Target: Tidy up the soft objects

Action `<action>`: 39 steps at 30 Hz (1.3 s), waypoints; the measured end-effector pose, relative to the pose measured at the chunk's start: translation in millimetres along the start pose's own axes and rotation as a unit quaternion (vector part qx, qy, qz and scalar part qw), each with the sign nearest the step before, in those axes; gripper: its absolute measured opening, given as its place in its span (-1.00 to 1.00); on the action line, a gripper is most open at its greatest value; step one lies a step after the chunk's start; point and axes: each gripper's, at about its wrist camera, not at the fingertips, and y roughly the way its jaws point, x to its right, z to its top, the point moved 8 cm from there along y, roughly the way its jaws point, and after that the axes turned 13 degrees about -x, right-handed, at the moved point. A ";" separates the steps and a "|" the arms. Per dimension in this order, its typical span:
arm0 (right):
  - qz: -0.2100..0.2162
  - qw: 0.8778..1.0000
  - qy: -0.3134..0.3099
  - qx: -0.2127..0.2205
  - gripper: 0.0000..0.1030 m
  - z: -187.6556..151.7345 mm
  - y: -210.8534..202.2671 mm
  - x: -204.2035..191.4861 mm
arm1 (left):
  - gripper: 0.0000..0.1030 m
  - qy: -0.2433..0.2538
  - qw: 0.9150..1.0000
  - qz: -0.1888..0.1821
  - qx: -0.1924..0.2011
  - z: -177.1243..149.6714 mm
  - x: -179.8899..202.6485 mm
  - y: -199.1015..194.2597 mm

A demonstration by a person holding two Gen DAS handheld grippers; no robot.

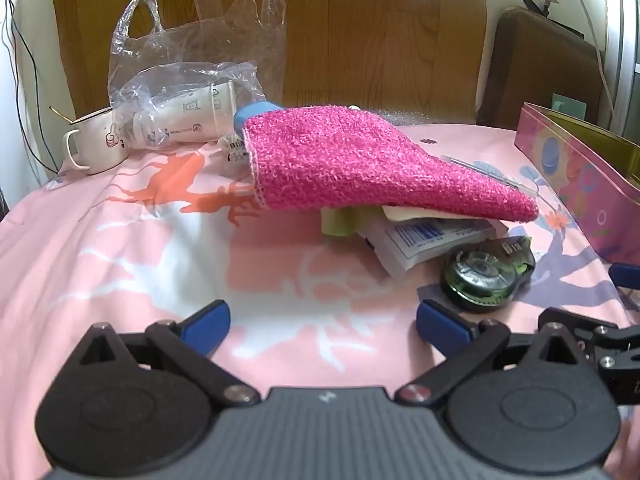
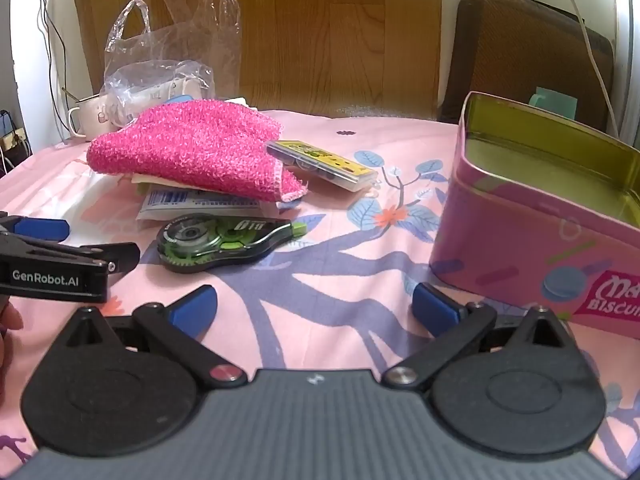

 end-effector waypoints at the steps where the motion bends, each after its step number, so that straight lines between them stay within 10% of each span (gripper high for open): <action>1: 0.001 1.000 0.001 0.000 1.00 -0.1 -3.6 0.5 | 1.00 0.000 1.000 0.000 0.000 0.0 -0.3 0.2; 21: 0.001 1.000 0.001 0.000 1.00 0.1 -3.9 2.1 | 1.00 0.006 1.000 -0.001 0.003 -0.6 0.4 -1.1; 39: -0.002 1.000 -0.006 0.001 1.00 -1.4 -3.6 0.3 | 0.99 0.053 0.995 -0.077 0.019 -5.9 -11.4 -11.7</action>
